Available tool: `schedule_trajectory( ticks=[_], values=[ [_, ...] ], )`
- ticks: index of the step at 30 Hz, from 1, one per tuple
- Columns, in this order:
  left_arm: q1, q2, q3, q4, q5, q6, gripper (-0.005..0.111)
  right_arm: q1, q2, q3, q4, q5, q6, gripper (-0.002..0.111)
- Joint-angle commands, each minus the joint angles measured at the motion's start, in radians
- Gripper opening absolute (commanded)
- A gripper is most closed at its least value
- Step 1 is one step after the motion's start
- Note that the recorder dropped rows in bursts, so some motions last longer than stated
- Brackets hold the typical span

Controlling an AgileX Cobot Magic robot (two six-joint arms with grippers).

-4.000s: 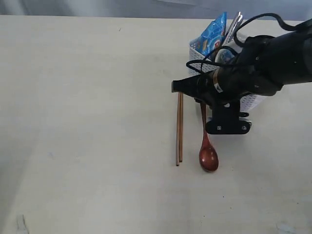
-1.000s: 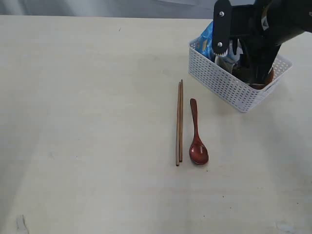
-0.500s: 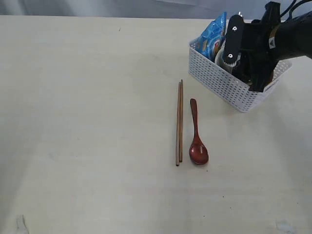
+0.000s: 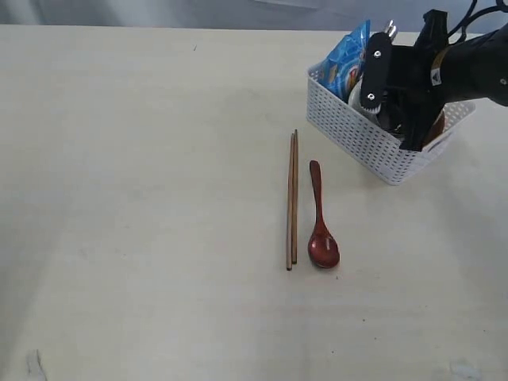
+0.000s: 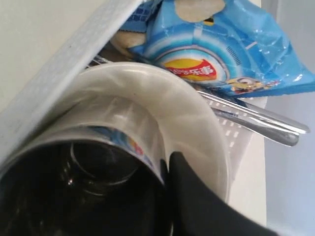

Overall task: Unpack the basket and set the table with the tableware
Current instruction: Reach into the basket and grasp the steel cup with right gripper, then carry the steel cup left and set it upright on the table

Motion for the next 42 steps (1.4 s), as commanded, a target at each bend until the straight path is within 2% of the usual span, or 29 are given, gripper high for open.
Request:
schedule_trajectory(
  ticks=[1,8,14,17,20,25,32,42],
  values=[
    [-0.009,-0.003,0.002,0.003,-0.004,0.003,0.000,-0.003,0.001,0.002,0.004,0.003,0.007,0.000],
    [-0.009,-0.003,0.002,0.003,-0.004,0.003,0.000,-0.003,-0.042,0.000,-0.007,-0.033,0.003,0.000],
    [-0.009,-0.003,0.002,0.003,-0.004,0.003,0.000,-0.003,-0.176,0.000,0.000,-0.047,0.003,0.000],
    [-0.009,-0.003,0.002,0.003,-0.004,0.003,0.000,0.015,-0.253,0.000,0.053,-0.047,0.006,0.000],
    [-0.009,-0.003,0.002,0.003,-0.004,0.003,0.000,0.070,-0.308,-0.030,0.200,-0.038,0.006,0.000],
    [-0.009,-0.003,0.002,0.003,-0.004,0.003,0.000,0.186,-0.261,-0.199,0.432,0.174,0.006,0.000],
    [-0.009,-0.003,0.002,0.003,-0.004,0.003,0.000,0.303,-0.027,-0.502,0.736,0.476,0.030,0.000],
    [-0.009,-0.003,0.002,0.003,-0.004,0.003,0.000,0.340,0.332,-0.926,0.731,0.800,0.288,0.000]
  ],
)
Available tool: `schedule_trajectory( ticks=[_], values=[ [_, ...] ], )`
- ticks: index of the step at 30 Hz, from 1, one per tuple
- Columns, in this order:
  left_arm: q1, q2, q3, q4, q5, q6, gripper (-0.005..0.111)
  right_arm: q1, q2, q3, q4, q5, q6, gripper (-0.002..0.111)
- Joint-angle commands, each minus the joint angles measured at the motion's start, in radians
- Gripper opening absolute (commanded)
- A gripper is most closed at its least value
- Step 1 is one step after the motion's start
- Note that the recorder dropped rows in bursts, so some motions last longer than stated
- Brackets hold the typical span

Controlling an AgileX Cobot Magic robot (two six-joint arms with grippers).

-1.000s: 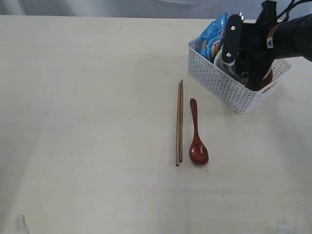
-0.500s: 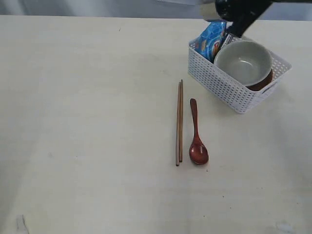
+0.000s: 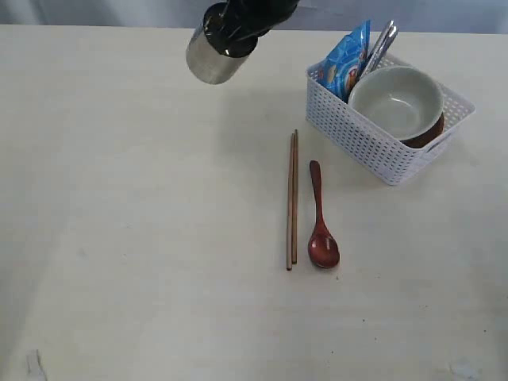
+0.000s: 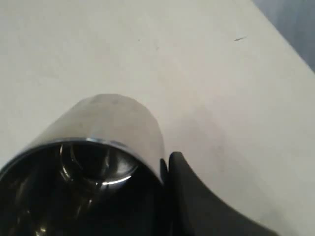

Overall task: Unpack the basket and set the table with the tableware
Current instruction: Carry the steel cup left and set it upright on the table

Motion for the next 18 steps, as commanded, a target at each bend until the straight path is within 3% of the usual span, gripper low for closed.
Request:
schedule_trajectory(
  ticks=[1,10,18],
  values=[
    [-0.009,-0.003,0.002,0.003,-0.004,0.003,0.000,0.000,0.137,-0.179,-0.016,0.160,0.124,0.000],
    [-0.009,-0.003,0.002,0.003,-0.004,0.003,0.000,0.041,0.344,-0.413,-0.016,0.261,0.166,0.000],
    [-0.011,-0.003,0.002,0.003,-0.004,0.003,0.000,0.073,0.452,-0.509,-0.106,0.312,0.188,0.000]
  ],
)
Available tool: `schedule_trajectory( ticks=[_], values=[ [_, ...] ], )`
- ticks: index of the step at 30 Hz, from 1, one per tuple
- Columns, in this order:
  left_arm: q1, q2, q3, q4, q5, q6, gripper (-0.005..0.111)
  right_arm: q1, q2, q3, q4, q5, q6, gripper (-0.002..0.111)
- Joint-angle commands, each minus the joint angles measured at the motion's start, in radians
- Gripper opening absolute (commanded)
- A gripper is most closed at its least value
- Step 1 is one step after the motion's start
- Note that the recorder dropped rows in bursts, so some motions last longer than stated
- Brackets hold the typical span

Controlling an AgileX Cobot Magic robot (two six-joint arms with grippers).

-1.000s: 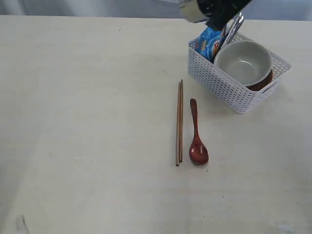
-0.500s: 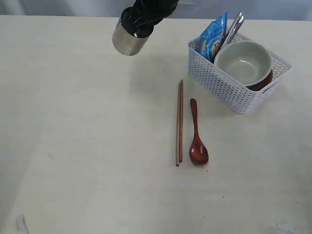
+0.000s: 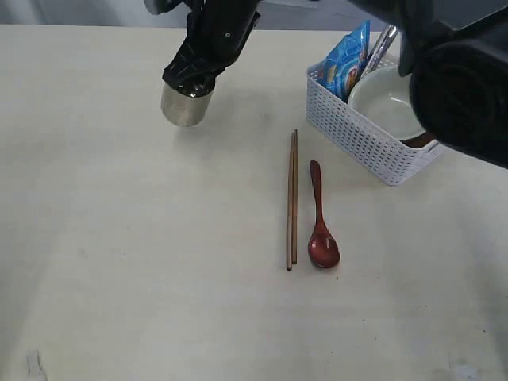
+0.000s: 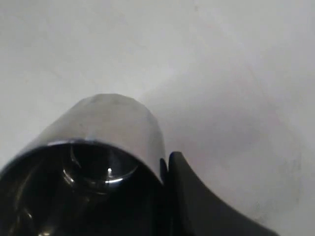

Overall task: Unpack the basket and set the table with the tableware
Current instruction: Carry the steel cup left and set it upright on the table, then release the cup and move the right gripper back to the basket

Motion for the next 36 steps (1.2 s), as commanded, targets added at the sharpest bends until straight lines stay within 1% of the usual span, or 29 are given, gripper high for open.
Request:
schedule_trajectory(
  ticks=[1,12,18,20,21,22,25,26,31,33,36],
  values=[
    [-0.011,-0.003,0.002,0.003,-0.004,0.003,0.000,0.005,0.044,-0.034,-0.046,0.030,0.012,0.000],
    [-0.015,-0.003,0.002,0.003,-0.004,0.003,0.000,0.005,0.078,-0.034,-0.042,0.003,0.012,0.000],
    [-0.017,-0.003,0.002,0.003,-0.004,0.003,0.000,0.005,0.089,-0.034,-0.011,-0.022,-0.029,0.000],
    [-0.017,-0.003,0.002,0.003,-0.004,0.003,0.000,0.005,0.093,-0.034,0.015,-0.030,-0.032,0.008],
    [-0.017,-0.003,0.002,0.003,-0.004,0.003,0.000,0.005,0.093,-0.034,0.018,-0.030,-0.032,0.014],
    [-0.018,-0.003,0.002,0.003,-0.004,0.003,0.000,0.005,0.097,-0.034,0.018,-0.031,-0.032,0.026],
    [-0.018,-0.003,0.002,0.003,-0.004,0.003,0.000,0.005,0.097,-0.034,0.018,-0.038,-0.036,0.054],
    [-0.018,-0.003,0.002,0.003,-0.004,0.003,0.000,0.005,0.097,-0.034,0.018,-0.040,-0.038,0.059],
    [-0.018,-0.003,0.002,0.003,-0.004,0.003,0.000,0.005,0.077,-0.040,0.018,-0.056,-0.039,0.060],
    [-0.018,-0.003,0.002,0.003,-0.004,0.003,0.000,0.005,0.052,-0.077,0.018,-0.019,-0.039,0.060],
    [-0.018,-0.003,0.002,0.003,-0.004,0.003,0.000,0.005,-0.015,-0.138,0.018,0.100,-0.034,0.060]
  ],
)
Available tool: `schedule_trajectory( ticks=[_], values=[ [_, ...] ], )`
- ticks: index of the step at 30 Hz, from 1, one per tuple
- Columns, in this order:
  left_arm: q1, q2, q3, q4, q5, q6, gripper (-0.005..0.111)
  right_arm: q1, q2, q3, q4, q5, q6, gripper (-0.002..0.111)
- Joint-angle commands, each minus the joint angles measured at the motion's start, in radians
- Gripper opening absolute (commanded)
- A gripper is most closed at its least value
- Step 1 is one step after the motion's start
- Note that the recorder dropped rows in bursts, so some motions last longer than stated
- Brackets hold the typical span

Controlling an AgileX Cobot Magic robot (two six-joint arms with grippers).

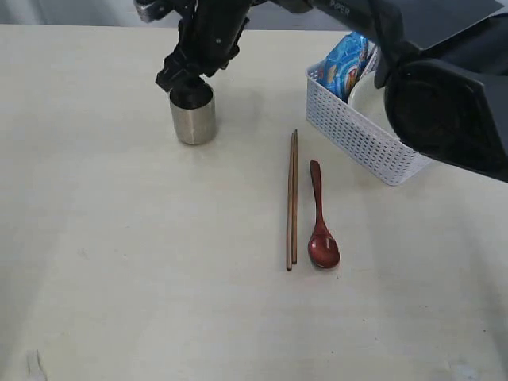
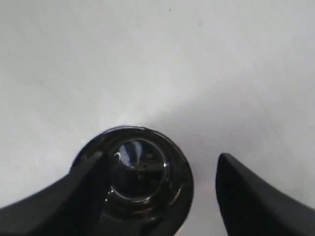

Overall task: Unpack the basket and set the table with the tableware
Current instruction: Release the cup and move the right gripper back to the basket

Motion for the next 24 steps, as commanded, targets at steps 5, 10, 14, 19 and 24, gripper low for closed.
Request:
schedule_trajectory(
  ticks=[5,10,14,19,24],
  values=[
    [-0.006,-0.003,0.002,0.003,-0.004,0.003,0.000,-0.002,-0.185,-0.077,-0.015,0.179,0.013,0.060],
    [-0.006,-0.003,0.002,0.003,-0.004,0.003,0.000,-0.002,-0.260,-0.077,-0.053,0.179,0.042,0.060],
    [-0.006,-0.003,0.002,0.003,-0.004,0.003,0.000,-0.002,-0.323,-0.021,-0.190,0.179,0.117,0.060],
    [-0.006,-0.003,0.002,0.003,-0.004,0.003,0.000,-0.041,-0.458,0.189,-0.327,0.179,0.150,0.060],
    [-0.006,-0.003,0.002,0.003,-0.004,0.003,0.000,-0.207,-0.569,0.424,-0.326,0.174,0.178,0.060]
  ],
)
